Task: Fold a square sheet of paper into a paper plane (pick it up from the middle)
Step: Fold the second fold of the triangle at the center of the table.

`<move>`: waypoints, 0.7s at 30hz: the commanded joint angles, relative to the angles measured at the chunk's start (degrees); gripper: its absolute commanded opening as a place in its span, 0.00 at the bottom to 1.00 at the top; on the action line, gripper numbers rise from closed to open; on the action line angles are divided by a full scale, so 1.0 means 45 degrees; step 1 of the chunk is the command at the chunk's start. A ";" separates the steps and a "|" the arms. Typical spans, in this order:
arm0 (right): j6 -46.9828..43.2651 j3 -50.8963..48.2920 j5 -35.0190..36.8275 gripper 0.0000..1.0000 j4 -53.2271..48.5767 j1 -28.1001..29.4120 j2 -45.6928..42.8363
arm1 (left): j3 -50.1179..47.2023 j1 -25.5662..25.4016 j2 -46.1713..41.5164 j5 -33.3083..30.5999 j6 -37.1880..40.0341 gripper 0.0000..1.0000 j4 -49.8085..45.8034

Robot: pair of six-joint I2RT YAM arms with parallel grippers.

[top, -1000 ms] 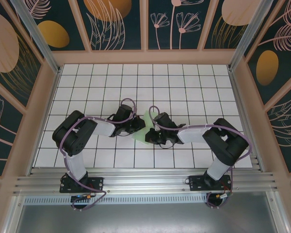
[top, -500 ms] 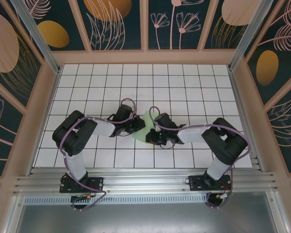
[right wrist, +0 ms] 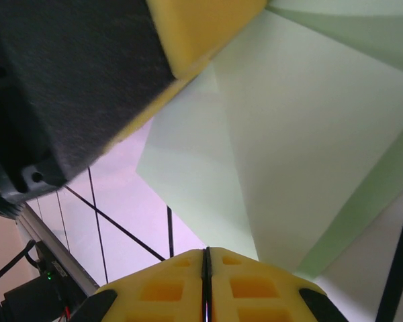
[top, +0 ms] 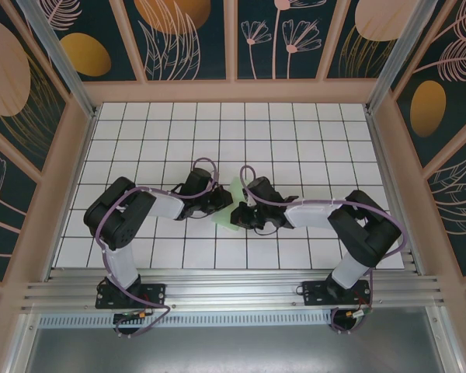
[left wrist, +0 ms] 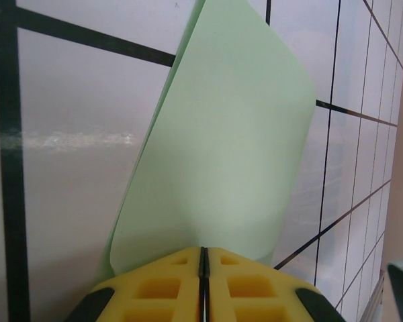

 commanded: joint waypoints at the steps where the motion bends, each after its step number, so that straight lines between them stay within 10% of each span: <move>1: 0.0580 -0.0554 -0.0349 0.11 0.0362 -0.0008 -0.0118 | -0.0497 -0.0024 0.0232 -0.0354 0.0269 0.13 -0.1113; 21: 0.0582 -0.0083 -0.0181 0.11 -0.0243 0.0030 -0.0958 | -0.0840 -0.0023 0.0323 -0.0230 0.0157 0.13 -0.0867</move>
